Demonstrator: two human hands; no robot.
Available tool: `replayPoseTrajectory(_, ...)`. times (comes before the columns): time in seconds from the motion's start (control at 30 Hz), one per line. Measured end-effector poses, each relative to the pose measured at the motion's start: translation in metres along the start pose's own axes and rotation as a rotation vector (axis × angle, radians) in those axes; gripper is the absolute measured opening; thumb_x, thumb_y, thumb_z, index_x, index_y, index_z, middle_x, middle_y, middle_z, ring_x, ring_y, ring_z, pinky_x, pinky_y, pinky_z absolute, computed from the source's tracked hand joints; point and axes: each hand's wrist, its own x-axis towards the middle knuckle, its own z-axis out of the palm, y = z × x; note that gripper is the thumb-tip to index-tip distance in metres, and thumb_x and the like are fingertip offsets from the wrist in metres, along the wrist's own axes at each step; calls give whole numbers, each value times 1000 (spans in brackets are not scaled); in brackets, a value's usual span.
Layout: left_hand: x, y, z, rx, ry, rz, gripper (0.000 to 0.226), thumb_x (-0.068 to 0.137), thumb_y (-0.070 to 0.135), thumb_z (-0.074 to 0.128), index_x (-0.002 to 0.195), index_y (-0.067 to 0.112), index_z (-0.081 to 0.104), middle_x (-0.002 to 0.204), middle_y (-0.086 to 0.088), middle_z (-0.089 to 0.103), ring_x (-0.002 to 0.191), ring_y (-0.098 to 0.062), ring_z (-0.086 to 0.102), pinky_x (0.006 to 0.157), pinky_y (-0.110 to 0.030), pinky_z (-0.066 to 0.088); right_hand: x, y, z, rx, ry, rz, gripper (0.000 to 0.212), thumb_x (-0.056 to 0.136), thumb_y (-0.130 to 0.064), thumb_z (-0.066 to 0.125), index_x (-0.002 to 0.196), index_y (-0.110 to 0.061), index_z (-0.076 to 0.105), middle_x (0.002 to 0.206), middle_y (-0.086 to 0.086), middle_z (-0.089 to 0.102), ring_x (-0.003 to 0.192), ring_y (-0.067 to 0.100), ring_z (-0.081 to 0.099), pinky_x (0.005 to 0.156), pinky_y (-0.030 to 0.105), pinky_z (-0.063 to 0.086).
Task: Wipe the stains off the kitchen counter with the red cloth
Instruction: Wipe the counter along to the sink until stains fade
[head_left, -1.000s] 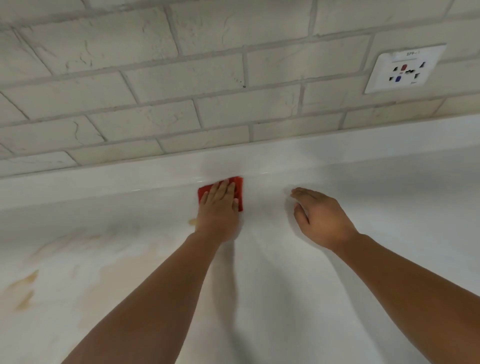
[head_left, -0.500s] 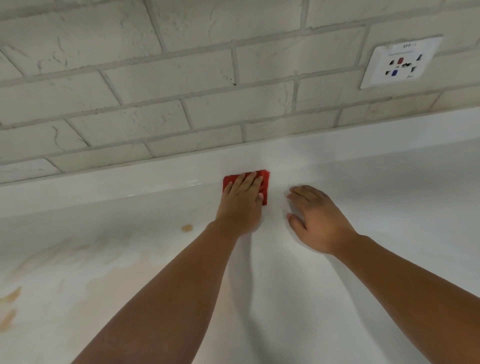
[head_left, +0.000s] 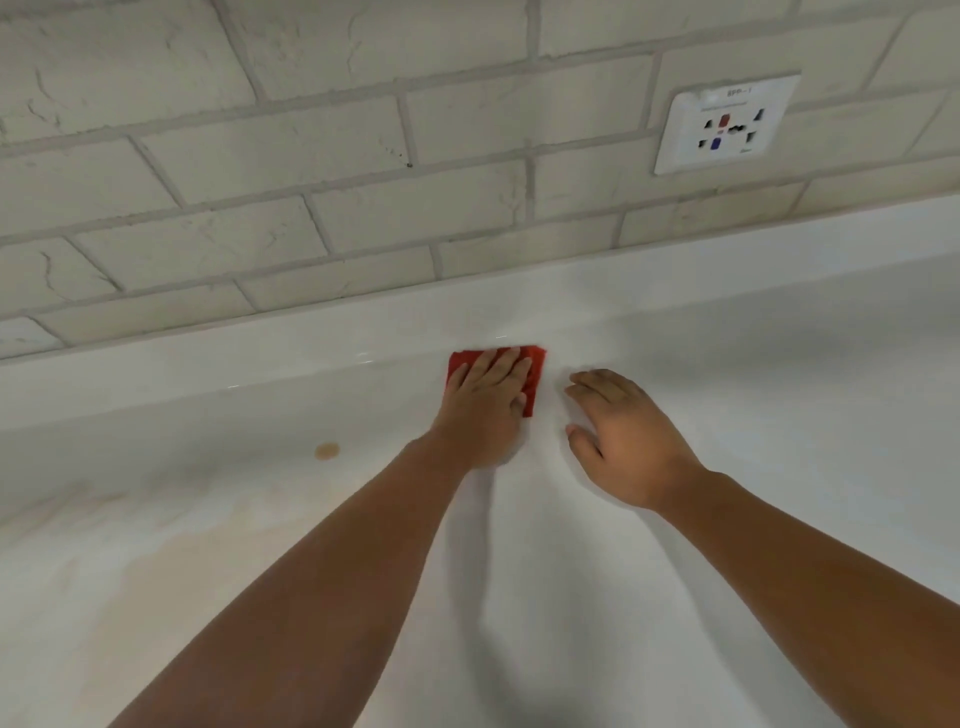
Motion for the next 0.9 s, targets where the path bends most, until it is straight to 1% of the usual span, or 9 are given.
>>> replayPoseTrajectory(0.1, 9, -26, -4, -18, 39, -75, 53, 104, 32, 27, 156, 25, 16, 164, 6, 10, 151, -16, 5, 120, -43, 5, -7, 10, -2, 8, 15, 2, 61, 90, -43, 31, 135, -7, 53, 141, 10, 52, 135, 28, 42, 116, 35, 25)
replayPoseTrajectory(0.2, -13, -61, -7, -10, 97, -179, 53, 104, 31, 30, 156, 25, 20, 164, 6, 14, 151, -17, 8, 121, -41, 6, -8, 15, -4, 18, 3, -3, 64, 90, -44, 29, 135, -6, 53, 142, 11, 51, 136, 29, 40, 116, 39, 27)
replayPoseTrajectory(0.3, -44, -107, -14, 7, 115, -292, 52, 104, 27, 34, 155, 21, 25, 163, 1, 18, 150, -20, 12, 122, -37, 6, -8, 6, -1, 28, -20, -35, 66, 90, -46, 26, 138, -7, 50, 146, 10, 47, 139, 28, 36, 118, 39, 25)
replayPoseTrajectory(0.4, -74, -147, -19, -15, 115, -367, 51, 103, 22, 36, 153, 14, 29, 162, -5, 21, 150, -24, 16, 122, -38, 9, -7, -14, 2, 47, -42, -70, 64, 92, -45, 28, 141, -8, 46, 149, 9, 43, 141, 26, 32, 119, 37, 20)
replayPoseTrajectory(0.57, -126, -143, -18, -70, 94, -497, 53, 103, 23, 32, 155, 20, 23, 164, 1, 14, 151, -21, 7, 122, -40, 7, -7, -46, 8, 65, -83, -144, 59, 93, -40, 34, 139, -7, 48, 150, 10, 42, 143, 27, 29, 120, 39, 20)
replayPoseTrajectory(0.63, -143, -123, -16, -77, 109, -514, 54, 103, 23, 33, 155, 21, 23, 164, 3, 14, 151, -20, 5, 121, -43, 7, -6, -57, 11, 75, -83, -155, 59, 93, -41, 32, 138, -6, 49, 148, 11, 44, 142, 28, 31, 119, 41, 22)
replayPoseTrajectory(0.73, -153, -90, -9, -77, 100, -462, 56, 102, 24, 32, 156, 25, 19, 164, 8, 11, 151, -16, 2, 122, -44, 3, -6, -72, 15, 81, -87, -179, 63, 92, -44, 26, 136, -5, 51, 146, 12, 46, 140, 29, 33, 118, 42, 25)
replayPoseTrajectory(0.83, -157, -82, -5, -90, 71, -369, 56, 100, 31, 26, 155, 30, 20, 163, 12, 12, 151, -12, 1, 122, -42, 1, -9, -83, 18, 83, -75, -190, 55, 94, -38, 34, 135, -5, 52, 145, 13, 47, 140, 29, 34, 118, 41, 24)
replayPoseTrajectory(0.9, -158, -94, -7, -102, 46, -318, 62, 93, 39, 20, 155, 31, 22, 163, 12, 13, 151, -11, 1, 122, -41, 1, -10, -86, 20, 80, -75, -189, 53, 95, -36, 38, 136, -5, 50, 147, 12, 45, 141, 28, 32, 119, 40, 22)
